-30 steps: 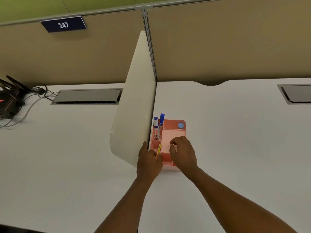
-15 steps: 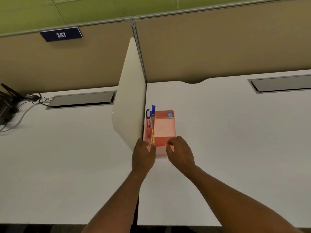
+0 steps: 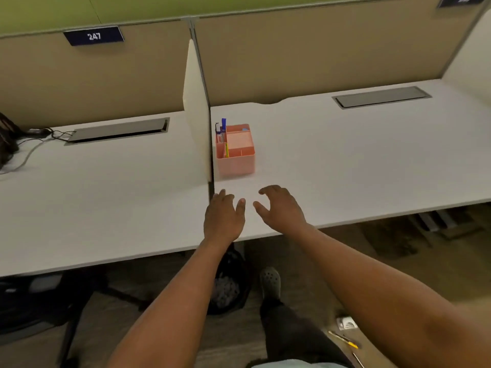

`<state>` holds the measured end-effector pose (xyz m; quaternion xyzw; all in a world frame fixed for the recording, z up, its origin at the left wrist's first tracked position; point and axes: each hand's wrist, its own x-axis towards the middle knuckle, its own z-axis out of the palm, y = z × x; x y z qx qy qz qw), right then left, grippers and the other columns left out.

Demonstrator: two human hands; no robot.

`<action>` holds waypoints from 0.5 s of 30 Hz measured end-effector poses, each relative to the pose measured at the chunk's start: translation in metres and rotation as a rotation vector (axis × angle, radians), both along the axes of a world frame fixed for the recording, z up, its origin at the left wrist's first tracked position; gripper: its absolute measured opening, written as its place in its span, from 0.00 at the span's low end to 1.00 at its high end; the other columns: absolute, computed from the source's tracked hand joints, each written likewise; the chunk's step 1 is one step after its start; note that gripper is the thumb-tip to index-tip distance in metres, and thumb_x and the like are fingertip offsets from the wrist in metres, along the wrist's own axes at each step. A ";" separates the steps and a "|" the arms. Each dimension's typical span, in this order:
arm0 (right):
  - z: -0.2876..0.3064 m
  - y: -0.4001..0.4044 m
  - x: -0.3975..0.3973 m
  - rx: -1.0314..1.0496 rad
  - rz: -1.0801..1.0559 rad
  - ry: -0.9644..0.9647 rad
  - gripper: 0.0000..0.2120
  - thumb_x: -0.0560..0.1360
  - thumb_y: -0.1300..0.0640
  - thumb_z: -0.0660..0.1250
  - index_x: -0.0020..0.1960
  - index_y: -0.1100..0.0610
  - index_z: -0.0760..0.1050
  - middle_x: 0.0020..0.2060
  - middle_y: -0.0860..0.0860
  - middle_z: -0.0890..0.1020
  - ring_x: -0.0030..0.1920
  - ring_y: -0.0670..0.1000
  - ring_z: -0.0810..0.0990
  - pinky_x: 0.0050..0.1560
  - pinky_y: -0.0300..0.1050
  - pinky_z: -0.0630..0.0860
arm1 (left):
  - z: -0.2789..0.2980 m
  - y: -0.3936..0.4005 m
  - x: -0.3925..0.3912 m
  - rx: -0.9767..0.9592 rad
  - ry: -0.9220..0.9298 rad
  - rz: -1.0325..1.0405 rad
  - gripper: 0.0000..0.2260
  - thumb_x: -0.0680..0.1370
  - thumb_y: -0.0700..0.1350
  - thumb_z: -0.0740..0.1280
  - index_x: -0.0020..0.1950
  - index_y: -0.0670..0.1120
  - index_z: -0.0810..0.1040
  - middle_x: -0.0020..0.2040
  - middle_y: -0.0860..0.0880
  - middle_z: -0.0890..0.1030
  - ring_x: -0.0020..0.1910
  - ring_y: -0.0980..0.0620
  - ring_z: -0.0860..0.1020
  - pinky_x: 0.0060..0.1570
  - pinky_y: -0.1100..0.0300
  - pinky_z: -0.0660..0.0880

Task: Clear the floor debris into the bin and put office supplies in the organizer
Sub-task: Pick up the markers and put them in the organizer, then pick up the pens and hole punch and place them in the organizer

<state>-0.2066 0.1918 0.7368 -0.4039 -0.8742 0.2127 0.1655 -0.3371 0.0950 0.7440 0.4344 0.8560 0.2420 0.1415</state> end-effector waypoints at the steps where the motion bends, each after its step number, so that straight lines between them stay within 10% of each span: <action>1: 0.002 -0.013 0.013 -0.001 -0.011 -0.012 0.22 0.77 0.41 0.62 0.66 0.51 0.71 0.66 0.49 0.74 0.64 0.52 0.73 0.62 0.48 0.71 | 0.001 -0.010 0.011 0.005 -0.010 -0.014 0.25 0.81 0.59 0.52 0.72 0.45 0.68 0.77 0.47 0.61 0.77 0.48 0.57 0.75 0.48 0.57; 15: 0.003 -0.090 0.172 -0.020 -0.253 -0.134 0.22 0.75 0.40 0.62 0.65 0.49 0.70 0.63 0.49 0.75 0.64 0.50 0.73 0.61 0.49 0.72 | 0.003 -0.072 0.134 0.003 -0.014 -0.196 0.21 0.80 0.55 0.60 0.70 0.45 0.70 0.70 0.46 0.71 0.71 0.48 0.67 0.70 0.47 0.66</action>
